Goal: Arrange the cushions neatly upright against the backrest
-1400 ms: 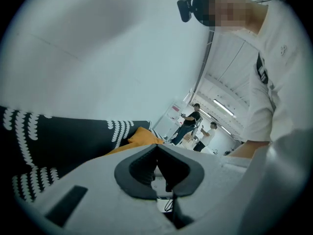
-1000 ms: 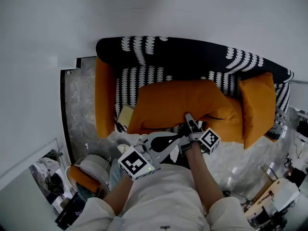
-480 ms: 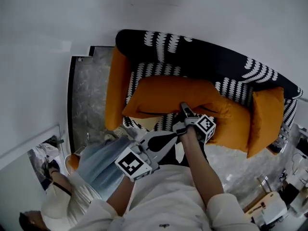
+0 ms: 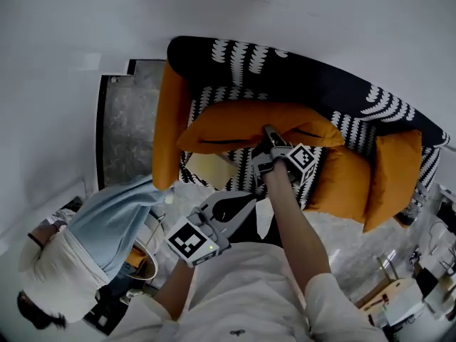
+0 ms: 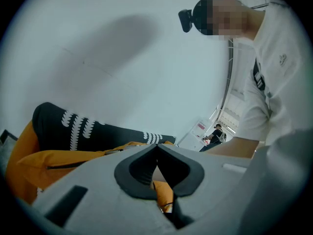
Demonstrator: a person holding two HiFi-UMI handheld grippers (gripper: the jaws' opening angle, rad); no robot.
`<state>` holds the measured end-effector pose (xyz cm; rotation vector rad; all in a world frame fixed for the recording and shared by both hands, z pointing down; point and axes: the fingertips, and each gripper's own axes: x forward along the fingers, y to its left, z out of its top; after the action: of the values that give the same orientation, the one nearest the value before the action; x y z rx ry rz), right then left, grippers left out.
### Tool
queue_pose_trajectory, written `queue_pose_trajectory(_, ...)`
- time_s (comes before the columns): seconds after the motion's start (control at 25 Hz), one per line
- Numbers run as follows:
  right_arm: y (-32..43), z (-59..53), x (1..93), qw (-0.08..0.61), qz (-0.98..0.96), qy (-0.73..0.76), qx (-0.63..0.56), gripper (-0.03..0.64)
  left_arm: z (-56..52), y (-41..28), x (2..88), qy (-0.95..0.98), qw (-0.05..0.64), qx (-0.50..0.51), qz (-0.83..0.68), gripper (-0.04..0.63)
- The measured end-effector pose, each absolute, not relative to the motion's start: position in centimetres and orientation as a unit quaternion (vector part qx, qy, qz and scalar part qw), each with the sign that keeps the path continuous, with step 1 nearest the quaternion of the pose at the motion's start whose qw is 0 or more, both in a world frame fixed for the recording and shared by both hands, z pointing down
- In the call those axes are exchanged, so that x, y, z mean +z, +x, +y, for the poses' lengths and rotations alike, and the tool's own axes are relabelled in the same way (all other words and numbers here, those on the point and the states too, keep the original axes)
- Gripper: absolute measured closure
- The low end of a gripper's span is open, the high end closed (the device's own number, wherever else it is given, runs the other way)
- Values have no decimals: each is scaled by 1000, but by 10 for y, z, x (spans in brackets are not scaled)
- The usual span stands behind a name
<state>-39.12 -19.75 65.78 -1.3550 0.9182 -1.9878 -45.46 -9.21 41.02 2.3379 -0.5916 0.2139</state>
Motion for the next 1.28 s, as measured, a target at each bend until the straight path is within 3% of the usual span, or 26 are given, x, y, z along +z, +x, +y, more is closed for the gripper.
queue_pose_trajectory(0.28, -388, -255, 658, 285, 379, -503, -723, 586, -113, -447, 418, 903, 357, 87, -221, 586)
queue_pose_trajectory(0.52, -381, -311, 648, 319, 419, -487, -697, 526, -126, -438, 423, 901, 367, 95, -211, 586)
queue_pose_trajectory(0.84, -387, -346, 635, 268, 487, -466, -688, 561, -126, -432, 427, 903, 364, 102, -204, 586)
queue_pose_trajectory(1.28, -378, -296, 597, 237, 544, -471, -652, 581, -127, -424, 406, 917, 337, 91, -192, 586)
